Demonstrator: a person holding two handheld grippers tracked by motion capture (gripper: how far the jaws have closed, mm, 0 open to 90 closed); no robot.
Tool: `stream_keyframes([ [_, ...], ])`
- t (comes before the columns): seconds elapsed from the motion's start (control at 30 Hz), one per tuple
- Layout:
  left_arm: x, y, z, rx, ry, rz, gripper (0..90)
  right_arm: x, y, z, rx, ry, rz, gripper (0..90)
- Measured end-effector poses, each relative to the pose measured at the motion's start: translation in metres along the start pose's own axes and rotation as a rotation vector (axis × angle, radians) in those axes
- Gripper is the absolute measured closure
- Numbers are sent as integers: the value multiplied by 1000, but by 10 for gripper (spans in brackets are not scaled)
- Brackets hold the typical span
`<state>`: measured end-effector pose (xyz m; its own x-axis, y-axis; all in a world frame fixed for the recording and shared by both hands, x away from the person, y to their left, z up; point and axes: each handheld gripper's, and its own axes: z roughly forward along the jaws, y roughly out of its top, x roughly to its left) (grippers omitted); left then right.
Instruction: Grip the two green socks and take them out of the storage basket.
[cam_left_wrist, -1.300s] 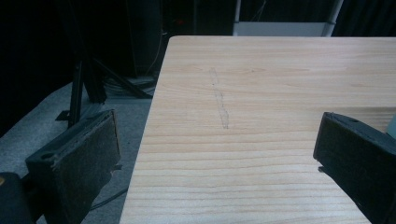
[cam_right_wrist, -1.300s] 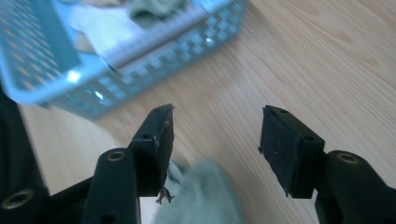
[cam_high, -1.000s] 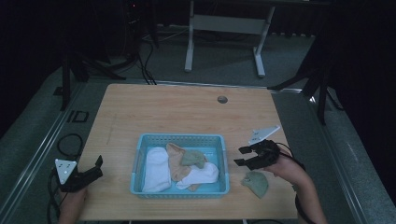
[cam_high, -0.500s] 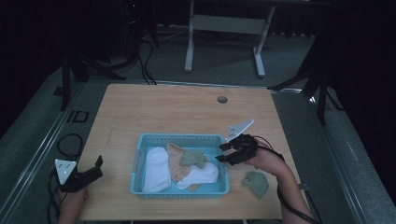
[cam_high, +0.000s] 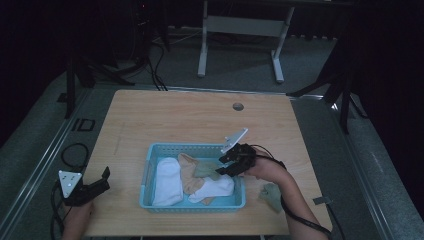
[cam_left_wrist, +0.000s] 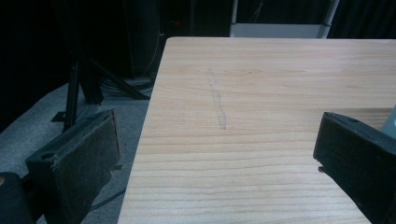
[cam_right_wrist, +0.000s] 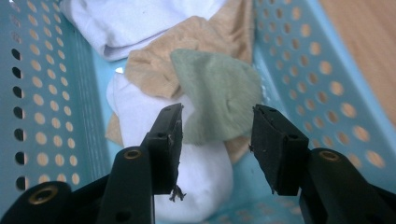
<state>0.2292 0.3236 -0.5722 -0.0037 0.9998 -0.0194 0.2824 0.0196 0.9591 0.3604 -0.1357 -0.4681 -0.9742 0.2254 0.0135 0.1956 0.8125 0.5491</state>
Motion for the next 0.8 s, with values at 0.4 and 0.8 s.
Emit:
stream_keyframes([
  [0.4,0,0,0,0,0,1,7,11,18,37,77,33,-53,559],
  [0.8,0,0,0,-1,-1,1,7,15,22,60,201,-20,-92,712],
])
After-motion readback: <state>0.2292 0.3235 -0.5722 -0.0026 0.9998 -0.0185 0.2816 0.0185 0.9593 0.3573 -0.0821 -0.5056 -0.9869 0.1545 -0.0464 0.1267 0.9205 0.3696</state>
